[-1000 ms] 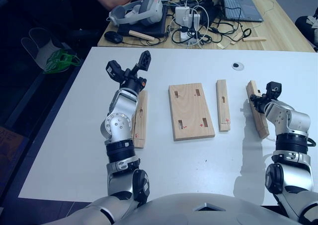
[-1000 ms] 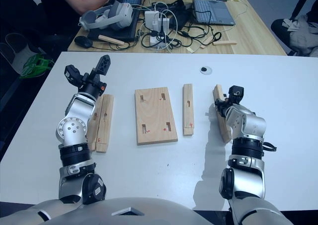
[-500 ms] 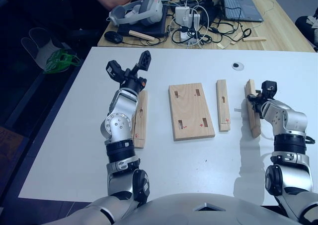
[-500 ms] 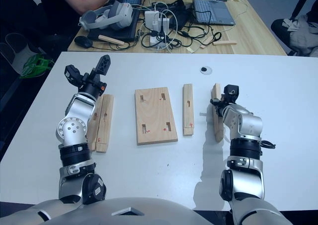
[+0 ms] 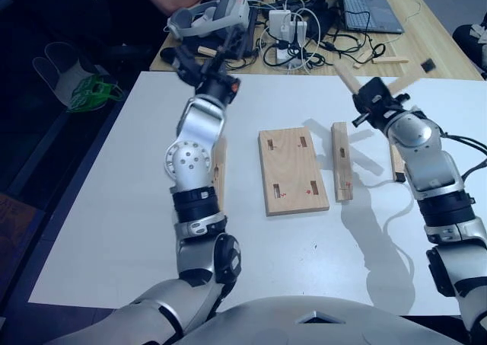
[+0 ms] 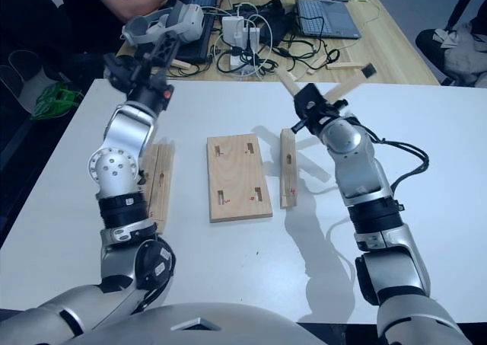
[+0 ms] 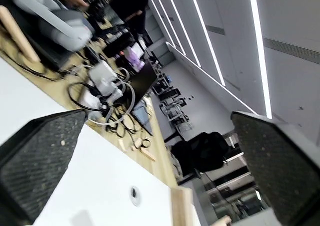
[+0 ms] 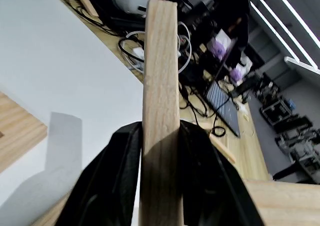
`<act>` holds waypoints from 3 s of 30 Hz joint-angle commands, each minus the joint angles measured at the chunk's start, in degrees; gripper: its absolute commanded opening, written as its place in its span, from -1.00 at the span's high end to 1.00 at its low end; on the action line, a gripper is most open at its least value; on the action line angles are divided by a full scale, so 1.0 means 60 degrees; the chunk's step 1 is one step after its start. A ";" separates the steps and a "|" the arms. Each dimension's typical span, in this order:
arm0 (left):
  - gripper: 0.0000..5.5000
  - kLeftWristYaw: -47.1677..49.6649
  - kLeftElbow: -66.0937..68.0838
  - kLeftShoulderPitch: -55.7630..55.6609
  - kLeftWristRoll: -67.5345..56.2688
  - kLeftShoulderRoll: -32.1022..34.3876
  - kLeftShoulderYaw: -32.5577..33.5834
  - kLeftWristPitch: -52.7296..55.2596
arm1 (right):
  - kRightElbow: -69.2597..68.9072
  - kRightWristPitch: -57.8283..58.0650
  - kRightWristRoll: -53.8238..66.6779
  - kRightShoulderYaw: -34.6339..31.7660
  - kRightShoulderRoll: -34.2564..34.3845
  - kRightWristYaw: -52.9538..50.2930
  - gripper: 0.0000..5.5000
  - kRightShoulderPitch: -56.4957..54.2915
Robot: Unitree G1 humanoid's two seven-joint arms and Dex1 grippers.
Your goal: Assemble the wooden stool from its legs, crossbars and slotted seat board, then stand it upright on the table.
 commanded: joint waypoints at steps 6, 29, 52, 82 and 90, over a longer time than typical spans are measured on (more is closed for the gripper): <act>-0.96 0.1239 -0.0407 -0.0020 -0.1513 -0.1329 -0.0995 0.0252 | 0.0563 -0.2612 -0.2154 0.1437 0.0998 -0.0655 0.63 -0.1042; -0.53 0.2054 -0.0308 0.0104 -0.2187 -0.0961 -0.1666 -0.0042 | 0.1473 -0.3655 -0.4048 0.1227 0.1841 -0.2511 0.63 -0.1804; 0.01 0.2398 -0.0321 0.0112 -0.2254 -0.0893 -0.1705 -0.0764 | 0.1228 -0.4708 -0.3803 0.1221 0.1889 -0.1674 0.63 -0.1083; 0.63 0.1543 -0.0383 -0.0581 -0.0210 0.1209 -0.1209 -0.1475 | -0.3556 -0.1660 0.0960 0.0607 -0.2043 0.6741 0.20 0.1951; 0.63 0.1296 -0.1457 -0.0257 -0.0317 0.1824 -0.1058 -0.0268 | -0.4866 -0.0640 0.0324 0.1475 -0.4506 0.8879 0.71 0.2717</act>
